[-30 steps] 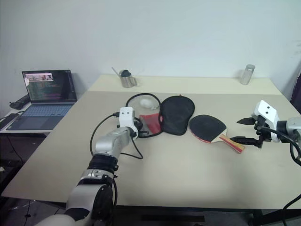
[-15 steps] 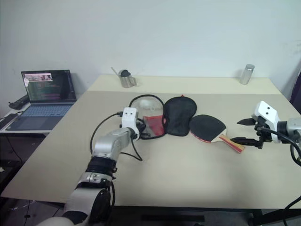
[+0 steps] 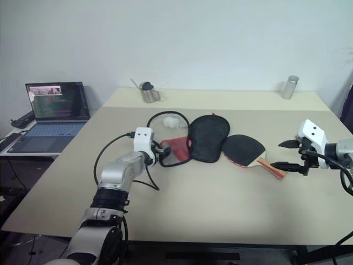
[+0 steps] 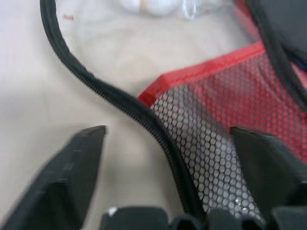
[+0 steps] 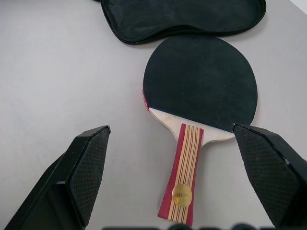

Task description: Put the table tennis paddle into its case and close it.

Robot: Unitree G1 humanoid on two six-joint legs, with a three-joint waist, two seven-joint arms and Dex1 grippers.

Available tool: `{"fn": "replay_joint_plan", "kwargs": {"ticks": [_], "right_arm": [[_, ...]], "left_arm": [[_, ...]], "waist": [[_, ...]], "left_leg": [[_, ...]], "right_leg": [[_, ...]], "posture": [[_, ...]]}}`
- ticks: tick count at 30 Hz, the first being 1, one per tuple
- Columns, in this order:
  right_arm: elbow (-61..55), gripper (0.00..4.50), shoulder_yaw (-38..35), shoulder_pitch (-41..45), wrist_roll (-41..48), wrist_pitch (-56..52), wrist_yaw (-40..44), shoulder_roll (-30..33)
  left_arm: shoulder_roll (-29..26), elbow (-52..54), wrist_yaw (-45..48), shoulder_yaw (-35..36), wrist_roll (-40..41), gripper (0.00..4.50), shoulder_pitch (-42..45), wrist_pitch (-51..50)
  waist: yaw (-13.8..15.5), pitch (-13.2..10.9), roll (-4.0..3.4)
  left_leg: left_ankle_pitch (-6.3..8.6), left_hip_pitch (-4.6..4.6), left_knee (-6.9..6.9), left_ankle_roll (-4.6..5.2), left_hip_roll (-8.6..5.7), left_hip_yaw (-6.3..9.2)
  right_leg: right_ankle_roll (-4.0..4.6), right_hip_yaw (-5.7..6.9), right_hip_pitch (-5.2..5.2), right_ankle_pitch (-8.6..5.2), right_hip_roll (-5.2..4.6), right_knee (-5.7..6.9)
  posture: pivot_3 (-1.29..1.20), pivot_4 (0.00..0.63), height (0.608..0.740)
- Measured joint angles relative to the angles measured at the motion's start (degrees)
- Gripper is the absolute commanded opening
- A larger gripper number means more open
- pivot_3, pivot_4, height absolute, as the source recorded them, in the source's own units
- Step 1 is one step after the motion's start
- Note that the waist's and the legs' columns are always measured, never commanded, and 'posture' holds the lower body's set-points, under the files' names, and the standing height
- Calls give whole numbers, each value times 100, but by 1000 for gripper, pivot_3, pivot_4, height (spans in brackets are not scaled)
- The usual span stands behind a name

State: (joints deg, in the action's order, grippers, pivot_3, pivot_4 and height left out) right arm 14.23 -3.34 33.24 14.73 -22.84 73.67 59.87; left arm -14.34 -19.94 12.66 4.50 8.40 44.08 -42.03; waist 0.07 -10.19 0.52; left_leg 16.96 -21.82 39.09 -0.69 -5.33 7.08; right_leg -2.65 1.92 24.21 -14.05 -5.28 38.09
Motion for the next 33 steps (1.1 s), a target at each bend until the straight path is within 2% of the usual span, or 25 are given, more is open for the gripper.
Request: {"fn": "replay_joint_plan", "kwargs": {"ticks": [3,9,11,15,26,29,33], "right_arm": [[-20,4500,1,-16,-30,-100,-267,-17],[-161,4500,16,-482,-273,-848,-1388,-436],[-179,4500,25,-523,-290,-1117,-1698,-687],[-203,4500,179,-453,-426,-1487,-2259,-1184],[736,4500,265,180,-707,-1573,-3476,-2224],[998,3916,235,353,-716,-1436,-3738,-2434],[1179,2656,226,433,-718,-1333,-3881,-2496]], "left_arm": [[-358,452,579,-102,192,4473,-145,-151],[-2378,1836,2649,-262,695,4473,-1088,-359],[-2730,2101,3204,-264,863,4473,-1349,-272],[-2926,2182,3659,-270,936,4473,-1404,51],[-2813,2211,3688,-404,942,4473,-1336,216],[-2807,2238,3680,-420,944,4500,-1336,216],[-2807,2238,3658,-420,941,4500,-1336,217]], "waist": [[-17,0,-1],[-57,3,-6],[-34,3,-6],[18,3,-5],[-88,9,3],[-161,12,9],[-171,14,12]], "left_leg": [[0,2,-1,0,3,0],[0,6,-8,0,4,-5],[0,7,-6,1,3,-4],[-1,7,-5,1,3,8],[-1,15,-6,2,7,-1],[-1,29,-7,3,5,-4],[0,40,-8,4,5,-10]], "right_leg": [[0,-2,2,0,1,1],[3,-18,5,0,3,0],[5,-17,2,2,2,-1],[11,-3,-5,6,3,-1],[14,-13,-5,8,8,-1],[14,-21,-14,13,10,1],[10,-37,-18,16,15,4]], "posture": [[0,150,740],[0,150,740],[0,150,740],[0,150,740],[0,150,740],[0,150,740],[0,150,740]]}}
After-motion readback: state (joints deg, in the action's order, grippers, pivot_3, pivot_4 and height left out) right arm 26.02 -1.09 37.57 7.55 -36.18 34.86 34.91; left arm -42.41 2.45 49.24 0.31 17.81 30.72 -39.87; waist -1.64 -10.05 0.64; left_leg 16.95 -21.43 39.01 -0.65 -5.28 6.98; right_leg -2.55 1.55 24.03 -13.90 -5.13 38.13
